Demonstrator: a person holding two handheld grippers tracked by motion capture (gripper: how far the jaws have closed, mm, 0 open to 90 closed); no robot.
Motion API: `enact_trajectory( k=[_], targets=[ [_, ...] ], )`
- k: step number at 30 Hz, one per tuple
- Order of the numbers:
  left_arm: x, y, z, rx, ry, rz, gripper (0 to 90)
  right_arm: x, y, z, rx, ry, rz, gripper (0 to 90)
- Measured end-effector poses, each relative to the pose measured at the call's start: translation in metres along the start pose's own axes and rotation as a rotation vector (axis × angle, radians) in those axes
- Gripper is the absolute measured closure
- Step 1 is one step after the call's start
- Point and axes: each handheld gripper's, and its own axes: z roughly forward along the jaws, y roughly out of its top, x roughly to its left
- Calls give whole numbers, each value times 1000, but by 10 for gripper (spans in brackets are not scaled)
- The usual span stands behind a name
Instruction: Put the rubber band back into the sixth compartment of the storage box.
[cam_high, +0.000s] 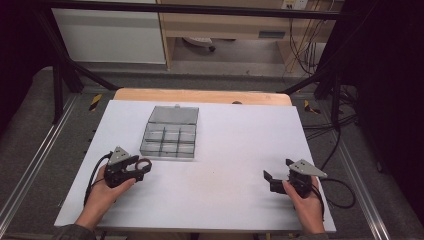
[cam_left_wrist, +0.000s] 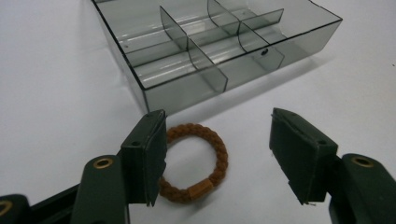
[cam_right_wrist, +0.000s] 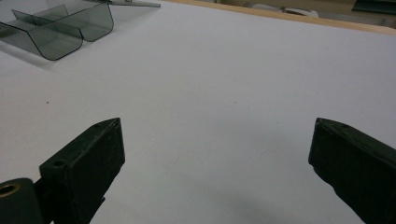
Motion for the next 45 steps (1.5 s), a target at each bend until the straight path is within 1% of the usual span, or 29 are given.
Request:
enact_trajectory(
  k=[1,3,7,8,10,11,14,16,23,25,26,30,32,34,35,36,38,40,43,44,45],
  targets=[
    [2,1,-1,-9,10,-4,373,0,0,0,0,-1,0,41],
    [5,1,-2,-15,10,-9,387,0,0,0,1,-1,0,41],
    [6,1,-3,-13,7,-3,471,0,0,1,3,1,0,41],
    [5,0,-2,-1,0,9,487,0,0,1,6,3,-2,42],
    [4,0,-1,17,0,25,514,1,0,1,8,5,-4,42],
    [4,0,-1,17,0,25,525,1,0,1,8,5,-4,42],
    [3,-4,3,67,2,52,545,1,0,1,8,7,-3,43],
    [3,-7,5,85,7,60,552,1,0,1,7,9,-4,43],
    [5,-11,8,105,5,69,593,2,0,3,13,23,-9,44],
    [5,-13,10,118,3,82,603,3,-1,3,15,24,-12,45],
    [5,-13,11,124,4,84,626,3,-1,3,14,25,-14,45],
    [5,-13,10,131,0,78,751,4,-1,3,15,31,-13,46],
    [7,-13,9,134,2,64,776,4,-1,4,17,30,-14,46],
    [7,-12,9,131,4,65,791,4,-1,4,18,30,-14,47],
    [7,-12,7,126,4,55,829,3,-1,4,17,30,-12,47],
    [7,-12,7,126,4,55,841,3,-1,4,17,30,-10,47],
    [7,-11,5,115,-11,37,849,3,-1,4,17,30,-9,47],
    [4,-7,1,87,-26,12,851,3,-1,4,18,29,-10,47],
    [0,-4,-1,69,-34,3,852,3,-1,4,16,29,-9,47],
    [-3,-3,-3,53,-42,-7,853,3,-1,4,17,29,-10,47],
    [-3,-3,-3,53,-42,-7,853,3,-1,4,17,29,-10,47]
  ],
)
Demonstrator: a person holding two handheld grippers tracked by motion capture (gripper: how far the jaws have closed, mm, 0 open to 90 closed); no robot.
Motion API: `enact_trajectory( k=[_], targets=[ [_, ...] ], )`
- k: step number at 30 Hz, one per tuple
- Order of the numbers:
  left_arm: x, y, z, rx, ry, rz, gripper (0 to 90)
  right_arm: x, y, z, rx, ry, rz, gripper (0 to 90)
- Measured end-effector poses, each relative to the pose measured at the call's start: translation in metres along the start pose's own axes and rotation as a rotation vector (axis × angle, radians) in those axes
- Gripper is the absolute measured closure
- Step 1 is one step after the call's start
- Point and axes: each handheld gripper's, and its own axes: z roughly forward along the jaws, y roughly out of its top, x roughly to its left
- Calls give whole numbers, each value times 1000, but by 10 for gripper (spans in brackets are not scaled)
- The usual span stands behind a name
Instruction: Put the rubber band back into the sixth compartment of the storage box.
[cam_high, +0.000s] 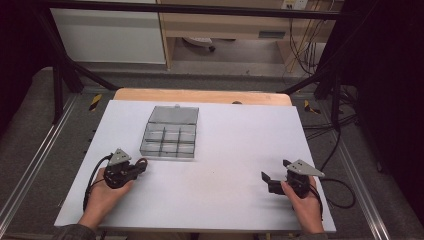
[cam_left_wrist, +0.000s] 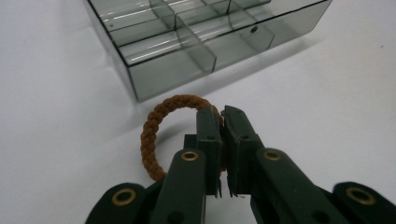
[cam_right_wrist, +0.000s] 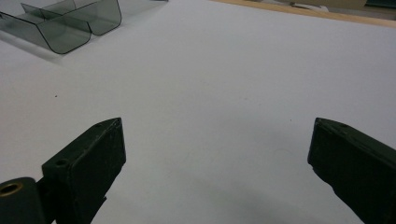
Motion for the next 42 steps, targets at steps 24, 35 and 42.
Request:
enact_trajectory(
  k=[24,35,42],
  targets=[
    [-9,12,-24,-176,-29,-62,855,5,-1,3,29,2,-20,46],
    [-23,40,-26,-233,-49,-45,855,5,0,2,20,3,-3,42],
    [-26,57,-15,-237,-51,-31,854,7,0,2,23,11,3,34]
  ],
)
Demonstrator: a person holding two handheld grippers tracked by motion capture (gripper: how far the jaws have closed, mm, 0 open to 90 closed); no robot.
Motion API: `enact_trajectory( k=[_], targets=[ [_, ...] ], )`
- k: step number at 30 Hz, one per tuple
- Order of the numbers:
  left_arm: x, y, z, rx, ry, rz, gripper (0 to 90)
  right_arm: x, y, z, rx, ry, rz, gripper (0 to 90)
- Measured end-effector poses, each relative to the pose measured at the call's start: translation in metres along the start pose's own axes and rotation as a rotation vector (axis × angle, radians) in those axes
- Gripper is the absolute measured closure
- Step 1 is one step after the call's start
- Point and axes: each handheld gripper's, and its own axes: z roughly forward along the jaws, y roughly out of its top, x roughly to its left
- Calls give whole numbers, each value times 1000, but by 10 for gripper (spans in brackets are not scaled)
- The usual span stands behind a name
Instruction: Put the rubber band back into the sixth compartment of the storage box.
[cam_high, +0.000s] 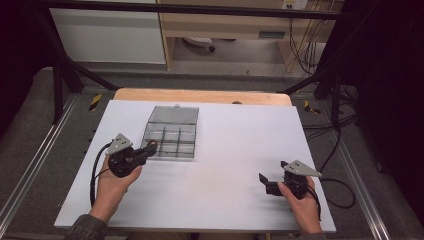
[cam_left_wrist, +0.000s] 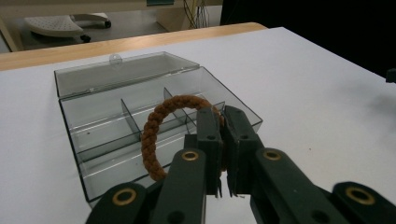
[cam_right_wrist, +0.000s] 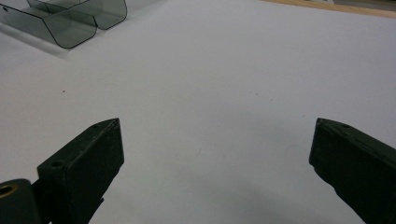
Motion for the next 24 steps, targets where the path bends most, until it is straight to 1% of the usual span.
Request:
enact_trajectory(
  k=[3,4,7,11,13,16,24],
  targets=[
    [-1,2,4,-3,-2,-1,854,0,0,0,1,0,2,32],
    [-1,4,6,-11,-6,0,855,0,0,0,0,-1,-1,32],
    [-2,6,9,-17,-4,5,855,1,0,0,-3,8,-1,30],
    [-2,9,12,-22,-7,-1,854,1,0,-1,-8,11,-3,28],
    [-3,11,14,-22,-8,4,855,1,0,-2,-11,12,-2,28],
    [-5,15,21,-37,-8,12,854,1,-1,-1,-9,15,-3,29],
    [-2,21,33,-20,-8,18,854,0,0,-2,-14,14,-3,28]
  ],
)
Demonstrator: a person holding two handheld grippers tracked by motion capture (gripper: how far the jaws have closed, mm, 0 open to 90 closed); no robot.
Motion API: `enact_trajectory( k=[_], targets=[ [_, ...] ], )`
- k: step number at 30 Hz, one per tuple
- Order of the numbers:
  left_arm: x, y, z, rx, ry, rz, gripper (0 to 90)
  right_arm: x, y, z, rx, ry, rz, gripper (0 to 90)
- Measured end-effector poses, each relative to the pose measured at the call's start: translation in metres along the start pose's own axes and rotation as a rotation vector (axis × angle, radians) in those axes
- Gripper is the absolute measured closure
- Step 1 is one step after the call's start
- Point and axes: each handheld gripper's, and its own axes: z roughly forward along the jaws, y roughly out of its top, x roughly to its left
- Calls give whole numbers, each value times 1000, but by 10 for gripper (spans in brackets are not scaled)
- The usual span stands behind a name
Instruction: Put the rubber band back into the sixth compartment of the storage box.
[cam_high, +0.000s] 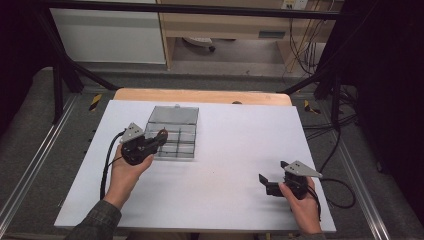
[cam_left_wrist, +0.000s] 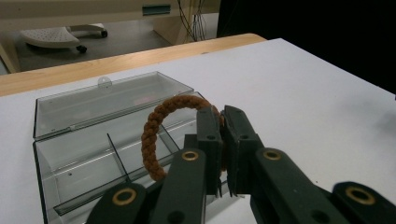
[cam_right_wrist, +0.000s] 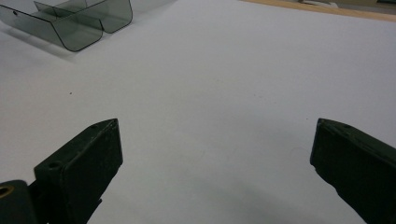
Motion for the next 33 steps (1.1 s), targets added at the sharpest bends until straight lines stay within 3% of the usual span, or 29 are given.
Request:
enact_trajectory(
  k=[33],
  targets=[
    [-4,17,38,29,0,14,854,-2,1,-2,-12,5,8,27]
  ],
)
